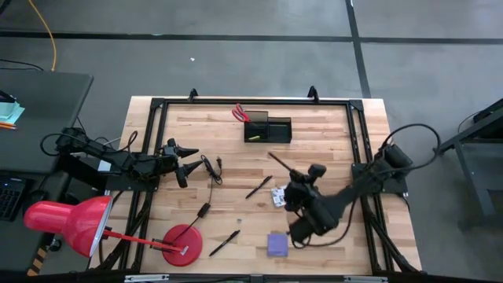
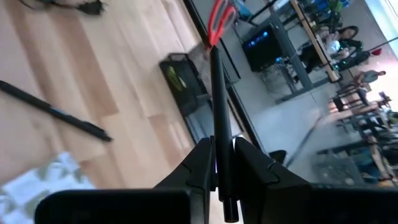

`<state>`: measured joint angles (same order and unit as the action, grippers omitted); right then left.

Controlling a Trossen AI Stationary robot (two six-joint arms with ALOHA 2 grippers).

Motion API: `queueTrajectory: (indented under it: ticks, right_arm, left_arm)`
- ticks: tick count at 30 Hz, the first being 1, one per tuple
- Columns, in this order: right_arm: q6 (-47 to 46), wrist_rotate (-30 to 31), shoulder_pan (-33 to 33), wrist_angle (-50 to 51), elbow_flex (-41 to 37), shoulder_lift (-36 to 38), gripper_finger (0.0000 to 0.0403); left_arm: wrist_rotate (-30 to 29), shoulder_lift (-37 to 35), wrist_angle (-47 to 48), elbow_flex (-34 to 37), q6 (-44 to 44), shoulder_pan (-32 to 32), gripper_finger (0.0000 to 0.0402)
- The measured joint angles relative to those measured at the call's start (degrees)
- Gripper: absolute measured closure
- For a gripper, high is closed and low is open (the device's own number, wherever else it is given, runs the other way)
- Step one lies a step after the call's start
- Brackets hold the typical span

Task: Pick and place office supplies into organizer
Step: Put the bottom right black pen into the mesh desk organizer

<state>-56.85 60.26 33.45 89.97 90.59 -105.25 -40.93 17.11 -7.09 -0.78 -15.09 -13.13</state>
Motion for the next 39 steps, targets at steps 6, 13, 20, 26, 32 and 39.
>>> queueTrajectory:
  ticks: [6, 13, 20, 26, 32, 39]
  right_arm:
    - [9.39, -0.56, -6.17, -1.06, 0.00, 2.00, 0.0371]
    - [28.20, -2.42, -13.98, -10.75, 0.00, 4.19, 0.0373]
    - [46.46, -10.67, -23.08, -24.04, 0.00, 6.37, 0.0373]
    - [53.01, -15.31, -29.94, -25.39, 2.15, 6.47, 0.0373]
    - [60.17, -22.05, -35.47, -25.58, 5.52, 6.47, 0.0373]
    - [66.18, -30.66, -41.50, -25.59, 9.21, 6.47, 0.0372]
  left_arm:
    - [0.00, 0.00, -0.01, 0.01, 0.00, -0.02, 0.0169]
    - [0.00, 0.01, 0.00, 0.02, 0.00, 0.00, 0.0169]
    - [-0.02, 0.01, 0.00, 0.02, 0.00, -0.02, 0.0169]
    - [-0.01, 0.01, 0.00, 0.02, 0.00, 0.00, 0.0169]
    - [-0.02, -0.01, 0.00, 0.02, 0.00, 0.00, 0.0169]
    - [-0.02, 0.01, 0.00, 0.02, 0.00, 0.00, 0.0169]
